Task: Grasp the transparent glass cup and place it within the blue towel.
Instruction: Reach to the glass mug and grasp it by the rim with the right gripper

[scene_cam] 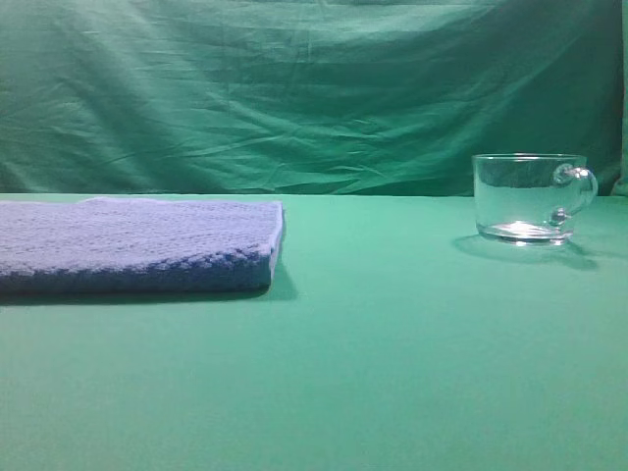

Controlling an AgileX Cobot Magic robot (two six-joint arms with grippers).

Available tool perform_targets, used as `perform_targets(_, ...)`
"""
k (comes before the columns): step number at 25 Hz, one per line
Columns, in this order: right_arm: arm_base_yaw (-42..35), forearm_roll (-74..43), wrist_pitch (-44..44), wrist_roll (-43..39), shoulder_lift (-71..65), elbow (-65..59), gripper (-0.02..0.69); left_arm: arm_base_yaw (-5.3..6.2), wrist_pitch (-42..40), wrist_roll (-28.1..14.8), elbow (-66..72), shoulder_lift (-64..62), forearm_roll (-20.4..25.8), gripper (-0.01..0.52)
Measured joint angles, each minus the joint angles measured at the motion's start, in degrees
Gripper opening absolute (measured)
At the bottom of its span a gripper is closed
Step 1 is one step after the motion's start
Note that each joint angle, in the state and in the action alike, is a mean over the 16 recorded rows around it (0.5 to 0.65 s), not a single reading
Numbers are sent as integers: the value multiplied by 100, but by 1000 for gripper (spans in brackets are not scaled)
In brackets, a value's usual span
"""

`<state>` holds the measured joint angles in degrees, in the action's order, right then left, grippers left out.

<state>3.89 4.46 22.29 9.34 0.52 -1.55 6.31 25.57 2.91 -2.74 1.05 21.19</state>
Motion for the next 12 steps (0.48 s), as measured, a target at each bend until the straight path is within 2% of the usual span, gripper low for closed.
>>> perform_targets(12,0,0,0,-21,0,0,0,0,0,0,0,0,0,0)
